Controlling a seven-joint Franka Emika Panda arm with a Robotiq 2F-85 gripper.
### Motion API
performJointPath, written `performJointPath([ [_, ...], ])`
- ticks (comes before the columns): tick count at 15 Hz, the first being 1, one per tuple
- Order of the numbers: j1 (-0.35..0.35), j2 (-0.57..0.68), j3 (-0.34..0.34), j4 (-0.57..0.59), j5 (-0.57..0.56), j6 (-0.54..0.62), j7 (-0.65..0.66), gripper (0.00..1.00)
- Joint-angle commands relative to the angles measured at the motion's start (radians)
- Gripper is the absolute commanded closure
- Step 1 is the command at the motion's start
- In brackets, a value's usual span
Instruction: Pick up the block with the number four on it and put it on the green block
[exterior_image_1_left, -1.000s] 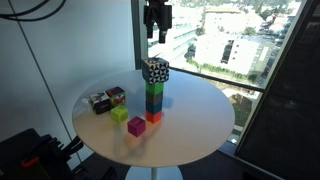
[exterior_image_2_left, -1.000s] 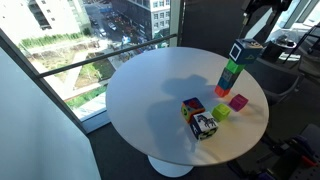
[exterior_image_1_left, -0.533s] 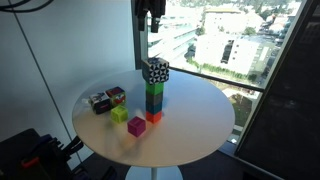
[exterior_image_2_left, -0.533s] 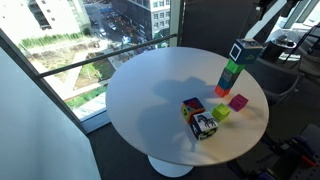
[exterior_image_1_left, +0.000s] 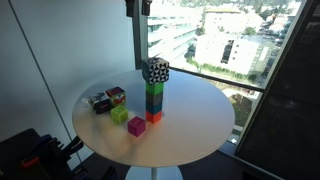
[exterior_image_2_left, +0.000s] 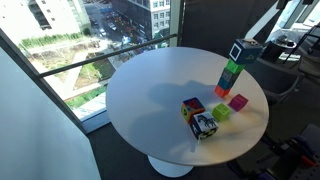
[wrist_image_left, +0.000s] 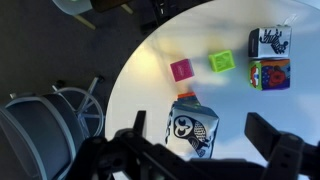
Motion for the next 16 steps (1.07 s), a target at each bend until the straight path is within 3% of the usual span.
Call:
performJointPath([
  [1, -0.006, -0.030, 0.003, 0.033, -0.013, -0.069, -0.046, 0.00],
  [10, -0.004, -0.118, -0.009, 0.004, 0.024, -0.047, -0.164, 0.00],
  [16, -0.005, -0.158, -0.019, -0.022, 0.073, 0.009, -0.176, 0.00],
])
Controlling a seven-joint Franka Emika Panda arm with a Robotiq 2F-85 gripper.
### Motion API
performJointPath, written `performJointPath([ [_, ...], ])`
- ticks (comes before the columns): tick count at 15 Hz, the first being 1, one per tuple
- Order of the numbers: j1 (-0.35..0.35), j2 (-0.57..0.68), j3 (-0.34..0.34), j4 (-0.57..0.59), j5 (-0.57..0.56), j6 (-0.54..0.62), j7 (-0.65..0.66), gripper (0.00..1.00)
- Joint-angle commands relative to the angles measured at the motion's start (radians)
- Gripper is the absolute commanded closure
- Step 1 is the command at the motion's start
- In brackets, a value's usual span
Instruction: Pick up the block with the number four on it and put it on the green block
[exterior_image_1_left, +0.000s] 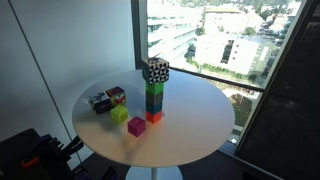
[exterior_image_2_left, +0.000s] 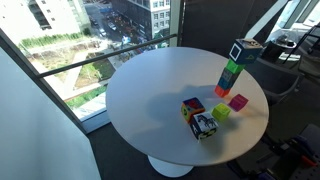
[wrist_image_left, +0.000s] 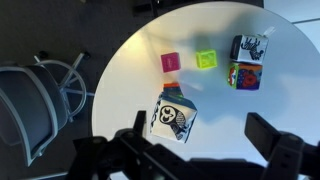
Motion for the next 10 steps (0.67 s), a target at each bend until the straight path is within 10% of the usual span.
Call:
performJointPath([
  [1, -0.005, -0.036, -0.008, -0.033, 0.033, 0.042, -0.024, 0.00],
  [10, -0.004, -0.007, 0.001, -0.012, 0.018, 0.025, -0.002, 0.00],
])
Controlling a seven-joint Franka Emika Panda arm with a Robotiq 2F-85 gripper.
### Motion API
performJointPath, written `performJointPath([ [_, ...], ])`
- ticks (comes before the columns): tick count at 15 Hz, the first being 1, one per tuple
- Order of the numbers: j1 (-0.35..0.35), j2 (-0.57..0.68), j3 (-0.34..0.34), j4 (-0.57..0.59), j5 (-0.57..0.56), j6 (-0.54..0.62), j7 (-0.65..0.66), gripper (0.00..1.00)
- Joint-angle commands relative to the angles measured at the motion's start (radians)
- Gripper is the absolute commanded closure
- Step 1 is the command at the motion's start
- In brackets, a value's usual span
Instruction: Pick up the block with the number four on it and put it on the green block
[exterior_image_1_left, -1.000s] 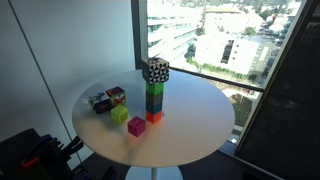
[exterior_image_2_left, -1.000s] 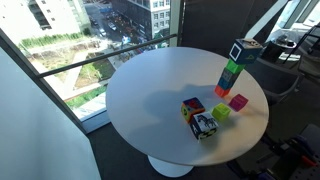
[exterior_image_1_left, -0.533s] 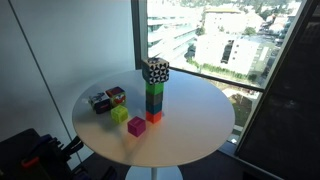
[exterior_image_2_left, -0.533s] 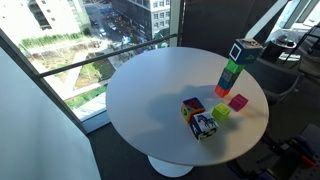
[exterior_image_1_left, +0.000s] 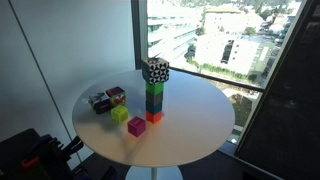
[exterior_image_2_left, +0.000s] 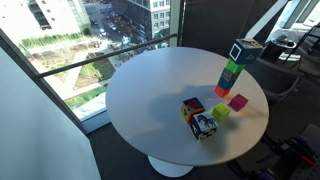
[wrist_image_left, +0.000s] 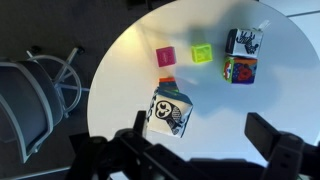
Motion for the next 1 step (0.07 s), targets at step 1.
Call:
performJointPath([
  [1, -0.004, 0.002, 0.003, 0.004, 0.001, -0.003, -0.001, 0.00],
])
